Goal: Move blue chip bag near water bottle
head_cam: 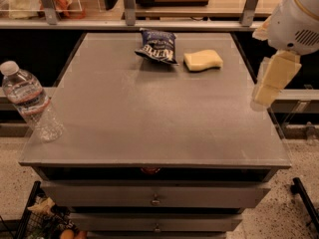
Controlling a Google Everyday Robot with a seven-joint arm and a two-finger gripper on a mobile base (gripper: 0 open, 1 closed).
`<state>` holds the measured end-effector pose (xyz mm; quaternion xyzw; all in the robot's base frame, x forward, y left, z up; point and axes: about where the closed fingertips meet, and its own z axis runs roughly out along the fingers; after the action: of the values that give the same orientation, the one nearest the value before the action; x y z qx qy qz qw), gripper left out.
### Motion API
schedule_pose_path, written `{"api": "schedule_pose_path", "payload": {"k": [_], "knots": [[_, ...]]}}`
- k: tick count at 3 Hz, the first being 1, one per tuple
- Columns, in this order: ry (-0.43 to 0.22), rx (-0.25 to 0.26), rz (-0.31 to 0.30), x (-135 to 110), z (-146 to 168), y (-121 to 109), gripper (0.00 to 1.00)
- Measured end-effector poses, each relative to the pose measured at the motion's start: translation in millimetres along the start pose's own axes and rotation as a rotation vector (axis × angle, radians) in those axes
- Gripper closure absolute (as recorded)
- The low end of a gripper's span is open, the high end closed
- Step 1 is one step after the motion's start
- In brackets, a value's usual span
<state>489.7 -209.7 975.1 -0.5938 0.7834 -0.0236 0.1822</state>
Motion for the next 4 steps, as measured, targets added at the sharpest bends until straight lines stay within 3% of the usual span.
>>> {"api": "schedule_pose_path", "payload": {"k": [1, 2, 3, 4], "knots": [[-0.043, 0.034, 0.062, -26.8, 27.5, -52.0, 0.00], [-0.074, 0.091, 0.198, -47.2, 57.5, -97.5, 0.00], [-0.085, 0.091, 0.288, -50.3, 59.5, -99.0, 0.00], [-0.084, 0.090, 0.288, -50.1, 59.4, -98.6, 0.00]]}}
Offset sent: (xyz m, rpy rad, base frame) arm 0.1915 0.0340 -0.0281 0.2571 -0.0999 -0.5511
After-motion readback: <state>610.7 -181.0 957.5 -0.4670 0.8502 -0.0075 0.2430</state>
